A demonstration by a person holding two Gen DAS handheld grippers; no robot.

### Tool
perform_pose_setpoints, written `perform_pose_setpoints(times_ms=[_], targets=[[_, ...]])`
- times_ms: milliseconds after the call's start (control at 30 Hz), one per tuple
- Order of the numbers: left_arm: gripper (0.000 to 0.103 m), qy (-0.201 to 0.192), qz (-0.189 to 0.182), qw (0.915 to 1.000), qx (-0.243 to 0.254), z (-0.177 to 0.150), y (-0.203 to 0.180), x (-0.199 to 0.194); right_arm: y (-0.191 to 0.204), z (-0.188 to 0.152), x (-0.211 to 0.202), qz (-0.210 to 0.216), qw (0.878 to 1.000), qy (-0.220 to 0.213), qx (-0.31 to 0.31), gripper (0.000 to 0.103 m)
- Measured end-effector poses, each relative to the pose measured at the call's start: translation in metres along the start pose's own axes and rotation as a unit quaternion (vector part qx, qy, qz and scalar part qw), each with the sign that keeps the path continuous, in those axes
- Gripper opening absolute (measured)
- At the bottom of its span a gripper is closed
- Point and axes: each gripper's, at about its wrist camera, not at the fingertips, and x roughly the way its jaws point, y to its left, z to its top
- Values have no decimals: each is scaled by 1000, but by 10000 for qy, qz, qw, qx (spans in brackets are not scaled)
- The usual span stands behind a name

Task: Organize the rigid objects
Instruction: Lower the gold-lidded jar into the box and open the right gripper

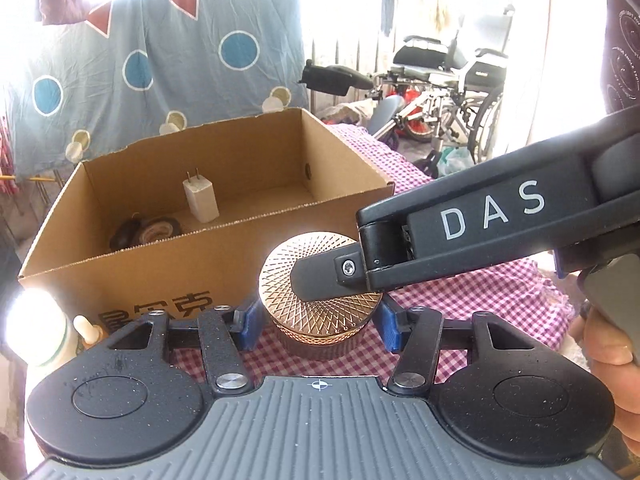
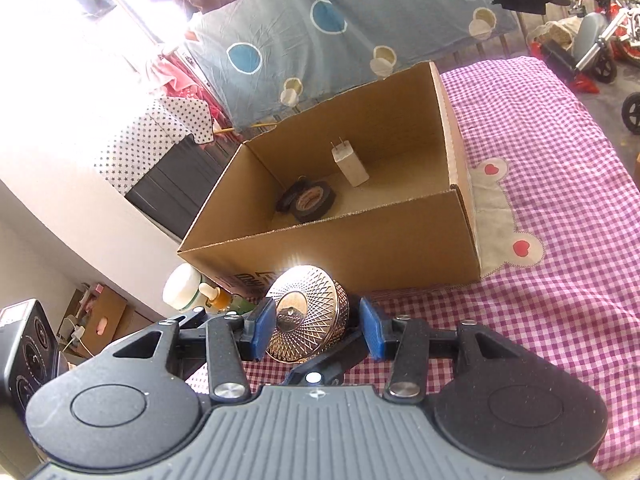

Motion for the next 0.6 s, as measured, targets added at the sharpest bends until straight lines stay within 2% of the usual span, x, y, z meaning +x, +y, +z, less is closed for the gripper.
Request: perform_pose_setpoints(times_ms=[300,600], targets=[[55,-210,279,9989,-318,61,15,-8,43,59,-9,66,9963,-290,-809,50],[55,255,183,9964,-786,99,35,32,23,124,28,158,9970,197,-732,50]])
